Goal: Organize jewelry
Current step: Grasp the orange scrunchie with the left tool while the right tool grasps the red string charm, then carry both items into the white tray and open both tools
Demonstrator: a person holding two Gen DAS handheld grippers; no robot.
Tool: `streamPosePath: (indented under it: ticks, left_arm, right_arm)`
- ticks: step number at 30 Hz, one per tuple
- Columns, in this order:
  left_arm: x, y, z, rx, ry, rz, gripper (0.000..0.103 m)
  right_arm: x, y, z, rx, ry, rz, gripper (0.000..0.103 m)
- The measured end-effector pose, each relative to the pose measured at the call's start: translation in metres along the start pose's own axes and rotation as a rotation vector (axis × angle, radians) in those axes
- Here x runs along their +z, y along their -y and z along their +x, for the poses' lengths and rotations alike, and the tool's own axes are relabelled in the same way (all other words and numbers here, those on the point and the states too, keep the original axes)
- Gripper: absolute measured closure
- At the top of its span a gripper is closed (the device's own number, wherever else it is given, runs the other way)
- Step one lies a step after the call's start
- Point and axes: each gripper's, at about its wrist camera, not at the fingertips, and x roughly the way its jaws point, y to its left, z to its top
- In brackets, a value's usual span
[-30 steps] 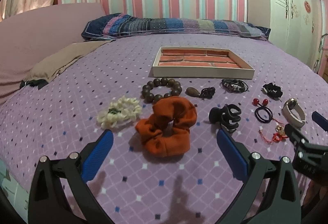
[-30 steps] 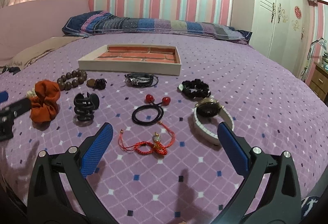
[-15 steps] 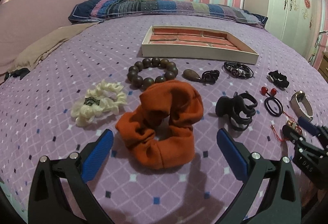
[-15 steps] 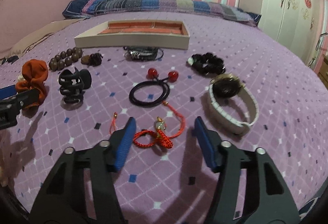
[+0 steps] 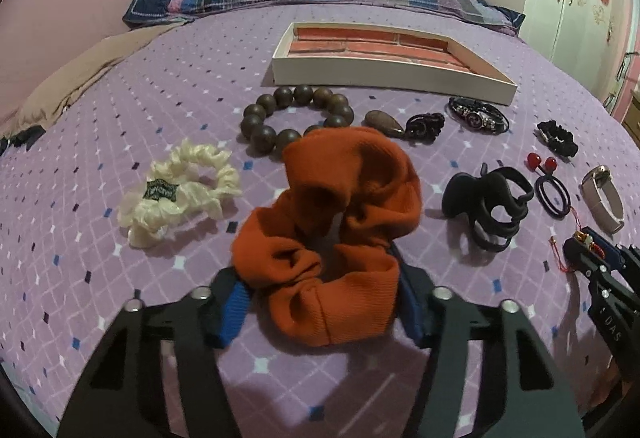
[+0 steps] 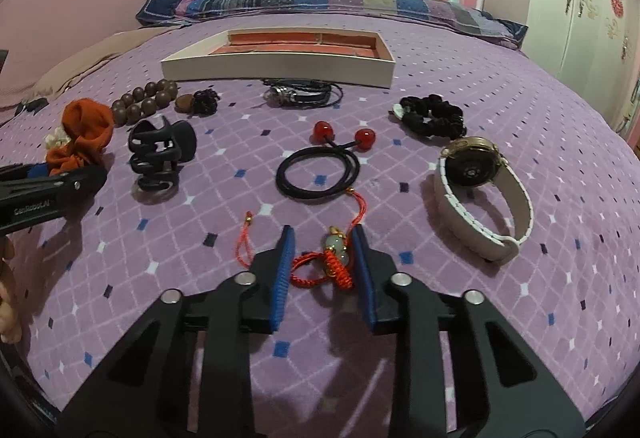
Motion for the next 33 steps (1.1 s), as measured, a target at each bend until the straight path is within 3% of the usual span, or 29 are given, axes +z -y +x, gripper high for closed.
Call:
streamPosePath:
  ticks: [2,11,23,33]
  left_arm:
    - [0.0,0.0,-0.001,-0.002,0.003,0.009,0.053]
    - [0.003,-0.01,-0.009,-0.04,-0.013,-0.023,0.073]
    - [0.023,-0.017,-0.034,-0.055,0.024,-0.03,0.075]
    - [0.094,-0.012,-0.035,-0.08,0.061,-0.012,0.075]
  right_arm:
    - [0.001,-0.002,-0.001,0.011,-0.005,-0.007,0.086]
    - [0.007,0.006,-0.005,0.057,-0.006,0.011,0.088]
    - [0.031,0.018,-0.018,0.115,0.02,0.044,0.088]
    - [0.099,0.029,-0.014,0.128,0.075,0.048,0.088]
